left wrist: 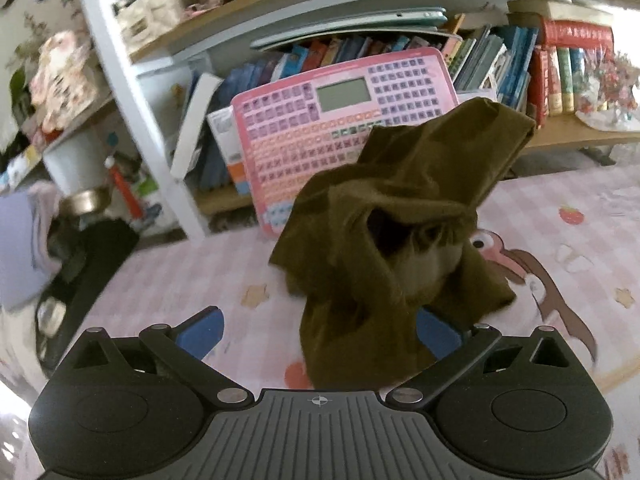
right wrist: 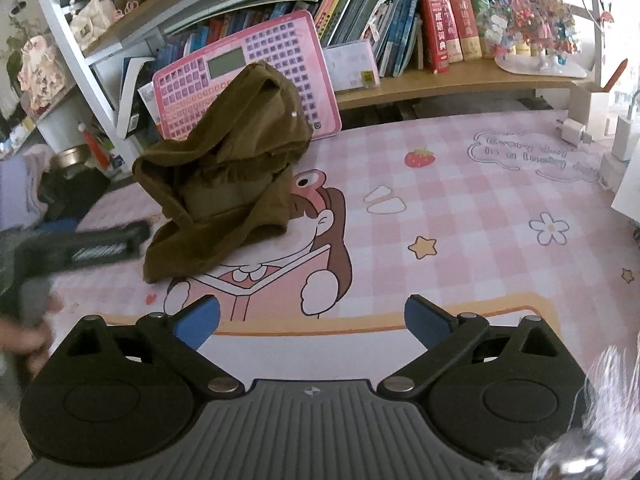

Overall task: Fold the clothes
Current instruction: 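Grasp the brown garment with the left gripper while the right gripper grasps another edge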

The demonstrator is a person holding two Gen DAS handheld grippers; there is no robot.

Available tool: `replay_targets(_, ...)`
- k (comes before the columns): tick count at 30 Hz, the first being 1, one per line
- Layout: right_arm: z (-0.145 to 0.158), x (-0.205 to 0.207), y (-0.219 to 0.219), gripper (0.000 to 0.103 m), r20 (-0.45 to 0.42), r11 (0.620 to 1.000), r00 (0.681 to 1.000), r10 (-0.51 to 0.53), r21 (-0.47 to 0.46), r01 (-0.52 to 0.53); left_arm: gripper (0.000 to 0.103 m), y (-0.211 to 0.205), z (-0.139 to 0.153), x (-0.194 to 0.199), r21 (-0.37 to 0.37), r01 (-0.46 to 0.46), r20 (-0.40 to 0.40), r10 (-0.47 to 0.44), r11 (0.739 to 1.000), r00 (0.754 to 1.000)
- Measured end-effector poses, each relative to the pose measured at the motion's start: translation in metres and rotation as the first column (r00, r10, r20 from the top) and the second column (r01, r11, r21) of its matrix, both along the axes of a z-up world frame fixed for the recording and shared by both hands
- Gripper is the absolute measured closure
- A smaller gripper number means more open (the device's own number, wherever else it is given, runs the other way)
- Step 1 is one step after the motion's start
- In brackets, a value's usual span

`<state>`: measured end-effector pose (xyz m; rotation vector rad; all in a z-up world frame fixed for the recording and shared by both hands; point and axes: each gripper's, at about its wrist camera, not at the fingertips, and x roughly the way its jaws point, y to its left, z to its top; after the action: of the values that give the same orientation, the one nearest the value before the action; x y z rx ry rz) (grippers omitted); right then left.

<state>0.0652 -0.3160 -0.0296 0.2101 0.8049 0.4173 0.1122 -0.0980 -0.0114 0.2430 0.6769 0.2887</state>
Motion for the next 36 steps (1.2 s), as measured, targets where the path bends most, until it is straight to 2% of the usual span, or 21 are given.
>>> replay_targets(4,-0.002,-0.003,-0.01,0.003,-0.028,1.0,1.0,0.014,0.017,-0.014,0.0,0.0,-0.011,0.027,0.035,0.0,-0.018,0.001,0.999,1.0)
replay_targets(5,-0.003,-0.004,-0.012,0.003,-0.033,1.0,0.999,0.018,0.023,-0.017,0.004,0.002,-0.014,0.032,0.041,-0.004,-0.024,0.005,0.999,1.0)
replay_targets(7,-0.003,-0.005,-0.017,0.003,-0.034,1.0,0.999,0.016,0.028,-0.015,0.019,0.006,-0.021,0.041,0.054,-0.028,-0.041,0.03,0.998,0.999)
replay_targets(8,-0.003,-0.006,-0.02,0.003,-0.034,0.999,0.999,0.015,0.03,-0.014,0.045,0.009,-0.023,0.044,0.058,-0.045,-0.05,0.048,0.997,0.998)
replay_targets(9,-0.003,-0.005,-0.022,0.003,-0.036,0.999,0.999,0.012,0.033,-0.01,0.083,0.015,-0.025,0.047,0.042,-0.073,-0.066,0.075,0.996,0.995)
replay_targets(10,-0.004,-0.005,-0.024,0.003,-0.038,0.999,0.999,0.007,0.036,-0.006,0.096,0.022,-0.025,0.05,0.021,-0.104,-0.083,0.105,0.994,0.991)
replay_targets(13,-0.004,-0.001,-0.029,0.003,-0.048,0.998,0.999,-0.002,0.058,0.005,0.1,0.043,-0.012,0.039,-0.11,-0.167,-0.033,0.164,0.98,0.986)
replay_targets(14,-0.004,0.001,-0.03,0.003,-0.055,0.997,0.998,-0.003,0.073,0.007,0.1,0.046,-0.004,0.033,-0.152,-0.163,-0.017,0.162,0.975,0.987)
replay_targets(16,-0.004,0.007,-0.032,0.003,-0.073,0.994,0.997,-0.005,0.109,0.013,0.1,0.04,0.017,0.013,-0.235,-0.091,0.031,0.101,0.968,0.994)
replay_targets(18,-0.005,0.014,-0.032,0.003,-0.097,0.989,0.995,-0.009,0.149,0.023,0.1,0.025,0.044,-0.014,-0.309,0.024,0.109,0.011,0.951,0.994)
replay_targets(20,-0.005,0.019,-0.031,0.003,-0.114,0.983,0.993,-0.011,0.182,0.032,0.1,0.007,0.075,-0.046,-0.33,0.15,0.222,-0.077,0.932,0.972)
replay_targets(21,-0.005,0.022,-0.03,0.003,-0.12,0.98,0.993,-0.01,0.195,0.034,0.1,-0.001,0.088,-0.06,-0.303,0.179,0.269,-0.096,0.936,0.958)
replay_targets(22,-0.005,0.024,-0.029,0.003,-0.124,0.977,0.992,-0.011,0.208,0.037,0.1,-0.007,0.101,-0.074,-0.267,0.198,0.312,-0.11,0.943,0.944)
replay_targets(24,-0.005,0.027,-0.028,0.003,-0.138,0.971,0.99,-0.008,0.236,0.041,0.1,-0.002,0.111,-0.092,-0.287,0.174,0.343,-0.068,0.942,0.937)
replay_targets(26,-0.005,0.029,-0.026,0.003,-0.153,0.962,0.988,0.003,0.271,0.039,0.1,0.01,0.105,-0.103,-0.312,0.114,0.313,-0.011,0.943,0.95)
replay_targets(30,-0.007,0.03,-0.021,0.003,-0.179,0.93,0.982,0.064,0.366,0.006,0.1,0.013,0.068,-0.13,-0.366,-0.002,0.148,0.06,0.93,0.987)
replay_targets(34,-0.014,0.033,-0.017,0.002,-0.242,0.87,0.961,0.13,0.494,0.007,0.1,0.018,0.036,-0.157,-0.386,-0.121,0.012,0.136,0.914,0.991)
replay_targets(36,-0.021,0.037,-0.015,0.002,-0.289,0.826,0.944,0.158,0.562,0.034,0.1,0.025,0.03,-0.171,-0.409,-0.165,-0.019,0.172,0.897,0.985)
